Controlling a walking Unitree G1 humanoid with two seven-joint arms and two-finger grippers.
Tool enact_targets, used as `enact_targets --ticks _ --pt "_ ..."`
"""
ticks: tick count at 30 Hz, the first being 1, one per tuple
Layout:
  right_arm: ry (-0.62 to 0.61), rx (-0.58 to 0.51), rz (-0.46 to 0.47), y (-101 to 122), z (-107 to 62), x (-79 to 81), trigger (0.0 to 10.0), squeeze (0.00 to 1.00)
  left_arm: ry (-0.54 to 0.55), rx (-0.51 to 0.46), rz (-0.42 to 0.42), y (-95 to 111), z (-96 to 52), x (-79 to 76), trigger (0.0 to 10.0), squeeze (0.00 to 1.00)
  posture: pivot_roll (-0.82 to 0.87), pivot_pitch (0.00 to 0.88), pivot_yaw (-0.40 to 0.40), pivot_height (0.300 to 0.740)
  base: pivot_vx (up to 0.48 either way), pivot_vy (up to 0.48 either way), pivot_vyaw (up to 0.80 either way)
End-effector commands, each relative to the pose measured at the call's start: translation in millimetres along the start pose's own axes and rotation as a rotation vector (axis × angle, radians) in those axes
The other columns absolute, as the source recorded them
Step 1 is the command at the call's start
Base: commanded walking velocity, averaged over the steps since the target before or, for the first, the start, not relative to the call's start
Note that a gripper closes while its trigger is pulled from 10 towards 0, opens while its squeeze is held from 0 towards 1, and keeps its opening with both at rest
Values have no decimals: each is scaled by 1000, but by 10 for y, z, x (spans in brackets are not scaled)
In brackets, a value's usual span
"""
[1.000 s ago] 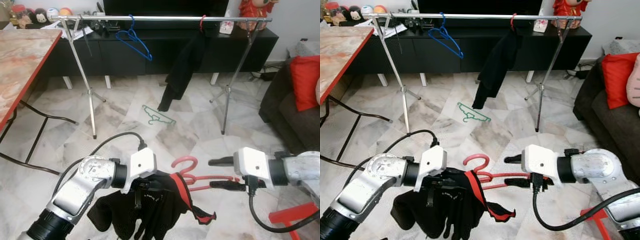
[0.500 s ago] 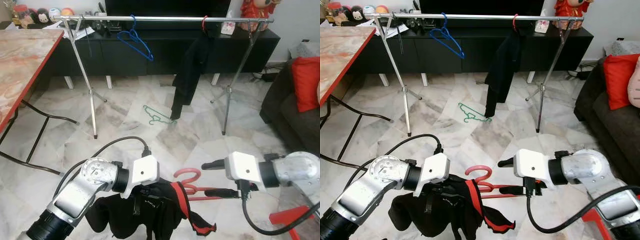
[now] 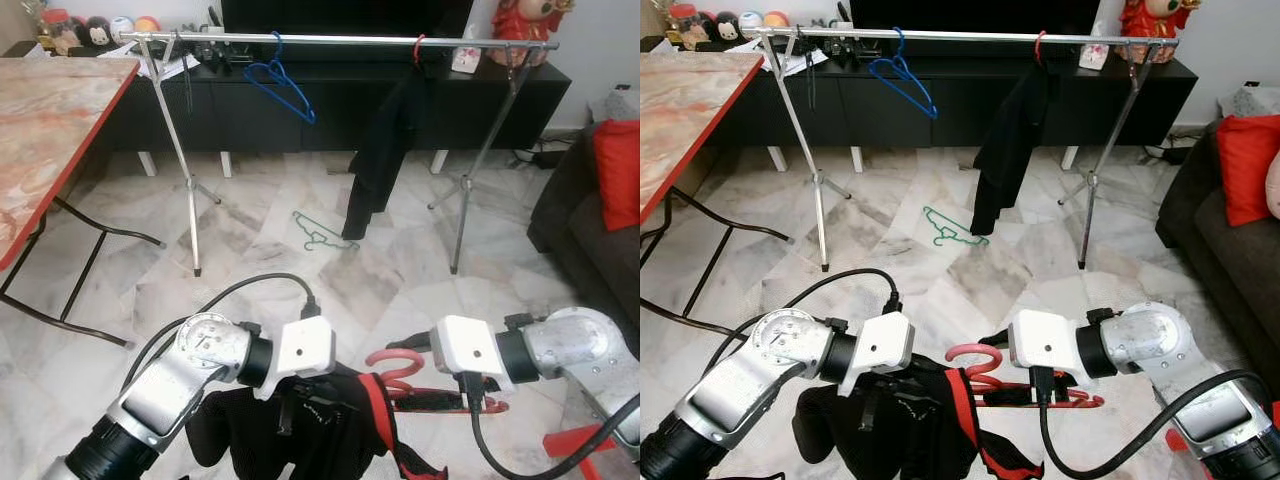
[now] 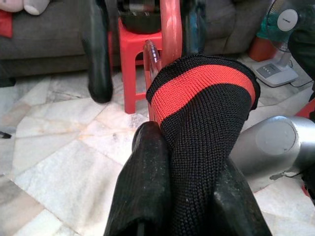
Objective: Hang hanger
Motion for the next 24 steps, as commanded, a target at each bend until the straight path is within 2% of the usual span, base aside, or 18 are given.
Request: enact_targets --ticks 1,4,5,6,7,24 --pt "15 4 -13 26 21 30 10000 0 -3 -11 68 114 21 38 10000 0 -122 51 -64 740 0 0 0" --pt "17 3 -16 29 38 33 10000 0 2 -16 71 129 26 56 10000 0 -122 53 -64 740 0 0 0" --pt "18 3 -16 29 44 30 8510 0 3 -16 72 132 27 65 10000 0 -121 57 -64 740 0 0 0" --pt "16 4 -17 29 48 24 1843 0 5 -16 73 132 27 69 10000 0 -121 57 -64 740 0 0 0" --pt "6 6 -20 29 52 10 0 0 6 -16 73 133 27 73 10000 0 -121 57 -64 740 0 0 0" --pt "35 34 -23 4 28 39 0 0 24 -24 82 167 29 137 10000 0 -123 73 -65 740 0 0 0"
Point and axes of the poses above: a point about 5 cm out from each wrist's last joint towards the gripper, its own z axis pointing out of the wrist towards the gripper, its own y axis along the axis of the wrist's last joint, x = y × z, the point moved 4 cm from there along z, pointing out of the wrist towards the gripper, and after that the axes turned 3 degrees about z, right-handed, at the moved point
